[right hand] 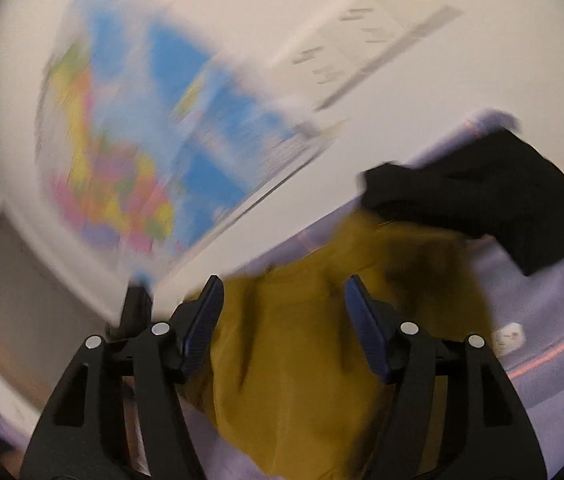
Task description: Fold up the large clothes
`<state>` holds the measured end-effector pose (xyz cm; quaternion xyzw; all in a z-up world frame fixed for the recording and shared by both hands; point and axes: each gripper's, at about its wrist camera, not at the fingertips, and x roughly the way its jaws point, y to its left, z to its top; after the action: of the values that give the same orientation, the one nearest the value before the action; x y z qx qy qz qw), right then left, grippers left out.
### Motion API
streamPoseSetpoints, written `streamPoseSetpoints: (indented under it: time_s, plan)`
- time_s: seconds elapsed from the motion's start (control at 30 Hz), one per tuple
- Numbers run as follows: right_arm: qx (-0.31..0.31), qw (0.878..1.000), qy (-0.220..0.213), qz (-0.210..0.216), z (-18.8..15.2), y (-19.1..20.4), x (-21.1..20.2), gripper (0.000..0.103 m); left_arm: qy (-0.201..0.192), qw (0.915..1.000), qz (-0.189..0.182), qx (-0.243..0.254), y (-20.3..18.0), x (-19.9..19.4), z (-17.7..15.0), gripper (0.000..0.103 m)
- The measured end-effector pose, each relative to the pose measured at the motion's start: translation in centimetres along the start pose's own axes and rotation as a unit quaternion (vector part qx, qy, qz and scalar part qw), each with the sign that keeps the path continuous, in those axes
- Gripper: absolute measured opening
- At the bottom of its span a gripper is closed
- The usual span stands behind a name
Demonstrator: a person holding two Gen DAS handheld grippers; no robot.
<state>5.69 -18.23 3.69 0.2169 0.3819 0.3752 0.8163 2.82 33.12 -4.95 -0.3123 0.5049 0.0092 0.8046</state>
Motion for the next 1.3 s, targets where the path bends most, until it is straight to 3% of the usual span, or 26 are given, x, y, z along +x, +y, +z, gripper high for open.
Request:
streamPoseSetpoints:
  time_s: [0.13, 0.2, 0.27, 0.3, 0.4, 0.47, 0.57, 0.67, 0.73, 0.77, 0.8, 0.87, 0.93, 1.0, 1.13, 1.2, 1.3]
  plan:
    - [-0.123, 0.989, 0.082, -0.022, -3.1, 5.1, 5.9, 0.045, -0.007, 1.0, -0.003, 0.004, -0.4, -0.3, -0.2, 0.019]
    - [-0.139, 0.984, 0.11, -0.03, -4.0, 5.7, 9.0, 0.038, -0.011, 0.9999, -0.008, 0.008, -0.5, -0.6, -0.4, 0.021]
    - [-0.157, 0.978, 0.133, -0.039, -4.6, 5.7, 12.3, 0.017, -0.018, 0.9995, -0.024, 0.007, -0.6, -1.3, -0.7, 0.026]
    - [-0.164, 0.976, 0.137, -0.049, -4.7, 5.7, 13.2, 0.011, -0.022, 0.999, -0.037, 0.01, -0.7, -1.9, -0.9, 0.028]
    - [-0.156, 0.974, 0.149, -0.074, -4.3, 4.6, 16.3, 0.007, -0.045, 0.9958, -0.077, 0.02, -1.2, -4.1, -1.7, 0.05]
    - [-0.137, 0.974, 0.158, -0.083, -3.8, 3.6, 17.6, 0.006, -0.092, 0.9887, -0.107, 0.049, -2.0, -7.0, -2.7, 0.067]
    - [-0.123, 0.973, 0.171, -0.096, -3.4, 2.5, 19.2, 0.006, -0.149, 0.977, -0.116, 0.1, -3.2, -10.2, -4.3, 0.078]
    - [-0.136, 0.966, 0.188, -0.118, -3.8, 2.5, 20.9, 0.006, -0.143, 0.9778, -0.081, 0.13, -4.0, -9.1, -5.1, 0.079]
    - [-0.128, 0.966, 0.194, -0.118, -3.9, 2.2, 20.9, 0.011, -0.123, 0.9822, -0.032, 0.139, -4.0, -6.6, -5.5, 0.078]
    - [-0.127, 0.967, 0.192, -0.112, -3.8, 2.3, 20.4, 0.02, -0.114, 0.9836, -0.002, 0.14, -3.9, -5.3, -5.7, 0.077]
    - [-0.128, 0.969, 0.182, -0.102, -3.6, 2.6, 19.3, 0.041, -0.103, 0.9836, 0.03, 0.145, -3.7, -3.7, -6.1, 0.076]
    - [-0.128, 0.978, 0.152, -0.07, -3.2, 3.4, 15.7, 0.059, -0.102, 0.9816, 0.051, 0.153, -2.9, -2.6, -6.7, 0.075]
    - [-0.144, 0.98, 0.124, -0.055, -3.2, 3.9, 12.1, 0.062, -0.126, 0.9778, 0.052, 0.159, -2.3, -3.3, -7.7, 0.076]
    - [-0.159, 0.981, 0.081, -0.081, -3.3, 3.6, 7.0, 0.078, -0.147, 0.9762, 0.044, 0.154, -1.5, -4.5, -8.6, 0.08]
    - [-0.125, 0.982, 0.027, -0.141, -4.5, -0.3, -0.5, 0.087, -0.17, 0.974, 0.058, 0.137, 0.7, -5.8, -10.7, 0.087]
    - [-0.085, 0.984, 0.03, -0.152, -5.8, -3.1, -2.5, 0.088, -0.158, 0.9753, 0.062, 0.141, 1.5, -5.2, -11.8, 0.087]
    - [-0.026, 0.989, 0.055, -0.137, -8.1, -6.3, -3.2, 0.091, -0.14, 0.9766, 0.072, 0.146, 2.0, -3.8, -13.0, 0.087]
